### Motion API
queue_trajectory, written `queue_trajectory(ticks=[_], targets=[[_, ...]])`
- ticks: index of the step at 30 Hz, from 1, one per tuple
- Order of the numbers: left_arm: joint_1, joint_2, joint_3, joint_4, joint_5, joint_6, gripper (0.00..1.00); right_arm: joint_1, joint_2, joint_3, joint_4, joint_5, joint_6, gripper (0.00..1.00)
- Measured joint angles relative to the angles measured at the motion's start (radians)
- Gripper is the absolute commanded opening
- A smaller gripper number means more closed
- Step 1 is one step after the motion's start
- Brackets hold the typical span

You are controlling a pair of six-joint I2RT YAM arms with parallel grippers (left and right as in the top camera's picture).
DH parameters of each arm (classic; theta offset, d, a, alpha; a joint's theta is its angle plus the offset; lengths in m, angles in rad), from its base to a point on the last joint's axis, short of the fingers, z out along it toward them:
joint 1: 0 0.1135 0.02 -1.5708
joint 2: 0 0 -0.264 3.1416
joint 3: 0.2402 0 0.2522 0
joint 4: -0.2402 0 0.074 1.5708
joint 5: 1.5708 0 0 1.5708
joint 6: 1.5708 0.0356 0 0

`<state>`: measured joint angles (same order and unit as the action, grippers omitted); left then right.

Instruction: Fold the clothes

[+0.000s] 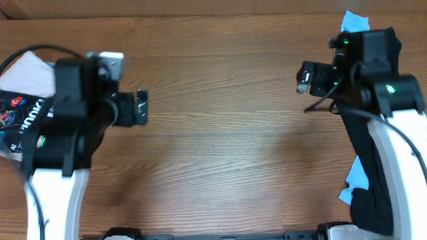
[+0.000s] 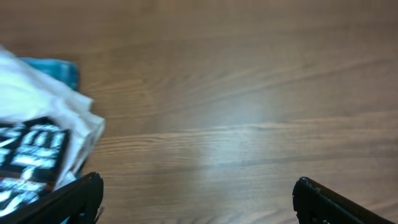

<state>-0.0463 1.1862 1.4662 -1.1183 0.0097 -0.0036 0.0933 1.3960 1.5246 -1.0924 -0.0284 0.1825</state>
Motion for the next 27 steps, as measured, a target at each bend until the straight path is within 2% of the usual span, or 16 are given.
queue_trajectory(ticks=[6, 12, 19, 27], targets=[[0.184, -0.145, -0.162, 0.043, 0.025, 0.0, 1.0, 0.0, -0.249, -0.213, 0.115, 0.011, 0.0, 1.0], [0.409, -0.227, -0.217, 0.043, 0.11, 0.004, 1.0, 0.0, -0.511, -0.45, 0.126, 0.015, 0.0, 1.0], [0.428, -0.366, -0.227, 0.047, 0.151, 0.007, 1.0, 0.0, -0.753, -0.511, 0.076, 0.018, 0.0, 1.0], [0.428, -0.324, -0.243, 0.029, 0.147, 0.007, 1.0, 0.0, -0.747, -0.519, 0.033, 0.018, 0.0, 1.0]])
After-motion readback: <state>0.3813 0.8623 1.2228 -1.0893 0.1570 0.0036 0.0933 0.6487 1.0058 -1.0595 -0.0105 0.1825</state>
